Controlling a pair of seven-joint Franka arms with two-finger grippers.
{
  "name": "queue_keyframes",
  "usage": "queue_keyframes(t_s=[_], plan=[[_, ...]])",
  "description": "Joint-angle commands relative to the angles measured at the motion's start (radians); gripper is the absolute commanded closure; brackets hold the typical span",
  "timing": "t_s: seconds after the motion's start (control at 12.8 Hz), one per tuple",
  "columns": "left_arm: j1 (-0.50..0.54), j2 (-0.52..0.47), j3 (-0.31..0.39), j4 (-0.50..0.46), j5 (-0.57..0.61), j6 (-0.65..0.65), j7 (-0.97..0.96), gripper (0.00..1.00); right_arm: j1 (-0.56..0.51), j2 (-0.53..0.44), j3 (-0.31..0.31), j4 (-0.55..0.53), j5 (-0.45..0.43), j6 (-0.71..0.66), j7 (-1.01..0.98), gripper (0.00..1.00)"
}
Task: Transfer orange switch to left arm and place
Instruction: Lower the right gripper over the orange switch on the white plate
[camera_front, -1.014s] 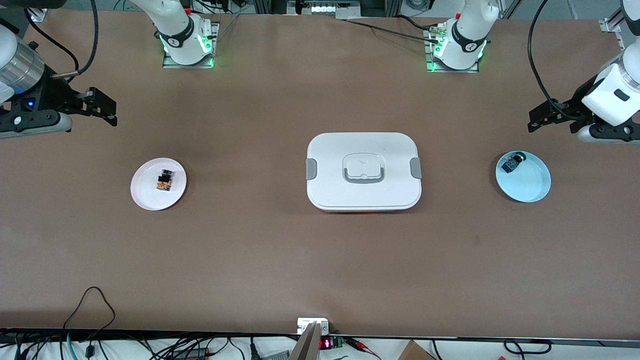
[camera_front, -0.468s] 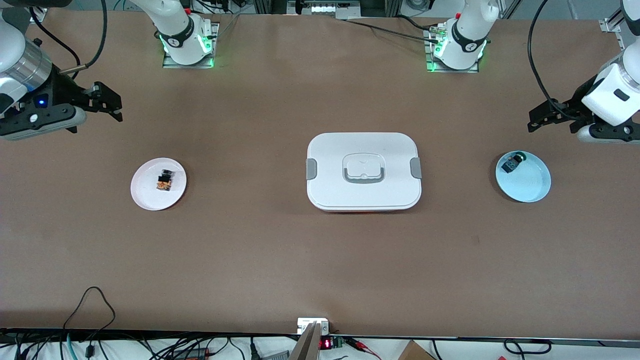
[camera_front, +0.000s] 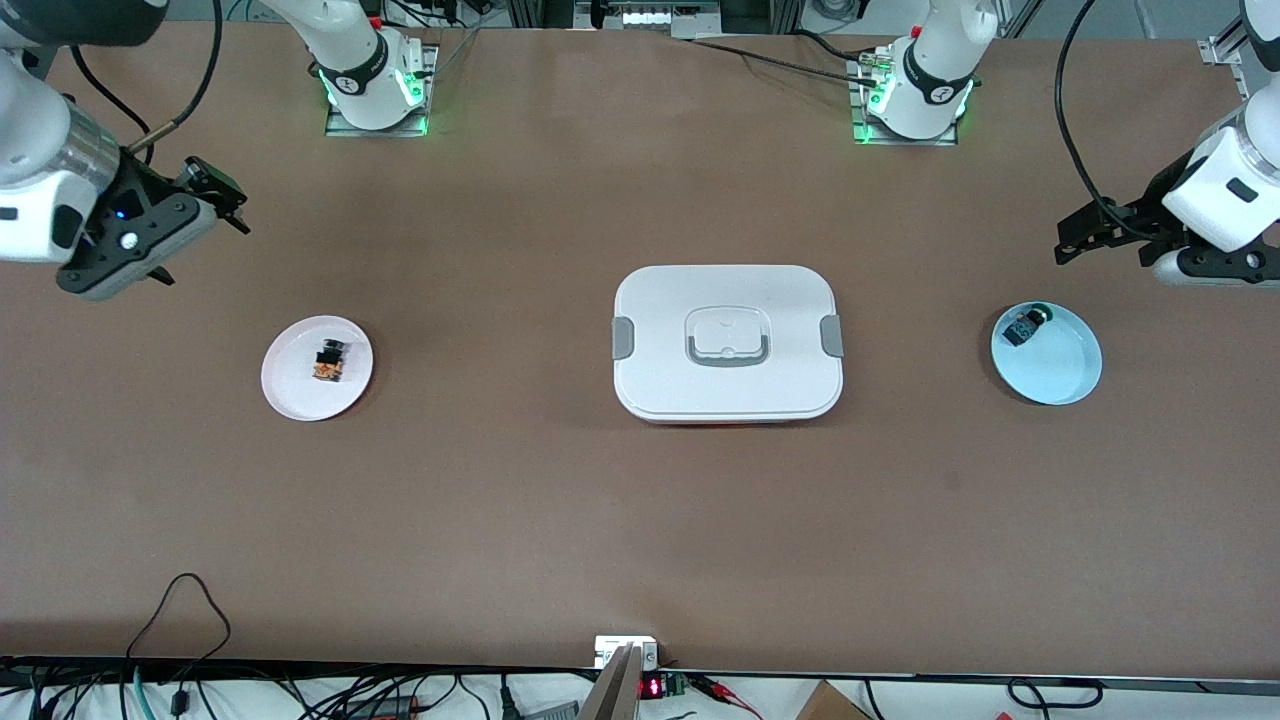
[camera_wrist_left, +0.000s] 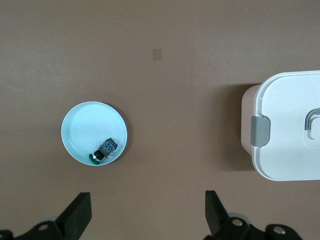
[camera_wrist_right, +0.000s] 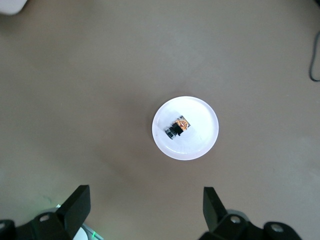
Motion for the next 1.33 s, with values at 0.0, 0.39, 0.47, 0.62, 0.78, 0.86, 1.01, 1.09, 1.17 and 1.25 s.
queue_keyframes(t_s=[0.0,0.39,0.47,0.62,0.78,0.86,1.01,1.09,1.17,1.25], plan=[[0.004,0.011,-0.006,0.03,-0.003,-0.023,0.012,0.0,-0.004,0.007,-0.001,-0.017,0.003,-0.005,-0.092,0.0],[0.004,0.013,-0.006,0.039,-0.003,-0.023,0.012,0.0,-0.043,0.065,-0.007,-0.021,0.014,0.029,-0.269,0.0],[0.004,0.014,-0.006,0.041,-0.003,-0.026,0.012,0.0,-0.052,0.077,-0.007,-0.021,0.021,0.041,-0.312,0.0],[0.004,0.014,-0.006,0.042,-0.003,-0.035,0.011,0.0,-0.069,0.099,-0.007,-0.023,0.026,0.063,-0.354,0.0],[0.004,0.014,-0.006,0.042,-0.003,-0.035,0.011,0.0,-0.073,0.094,-0.007,-0.086,0.026,0.137,-0.383,0.0],[0.004,0.014,-0.006,0.044,-0.003,-0.035,0.011,0.0,-0.078,0.094,-0.005,-0.122,0.026,0.179,-0.394,0.0],[0.004,0.014,-0.006,0.044,-0.003,-0.035,0.011,0.0,-0.078,0.085,-0.005,-0.227,0.025,0.295,-0.455,0.0],[0.004,0.014,-0.006,0.044,-0.003,-0.035,0.011,0.0,-0.086,0.09,-0.005,-0.26,0.025,0.338,-0.481,0.0],[0.003,0.014,-0.006,0.044,-0.003,-0.035,0.011,0.0,-0.087,0.093,-0.004,-0.305,0.025,0.398,-0.513,0.0],[0.003,0.016,-0.006,0.048,-0.003,-0.035,0.011,0.0,-0.087,0.094,-0.004,-0.351,0.025,0.464,-0.535,0.0]])
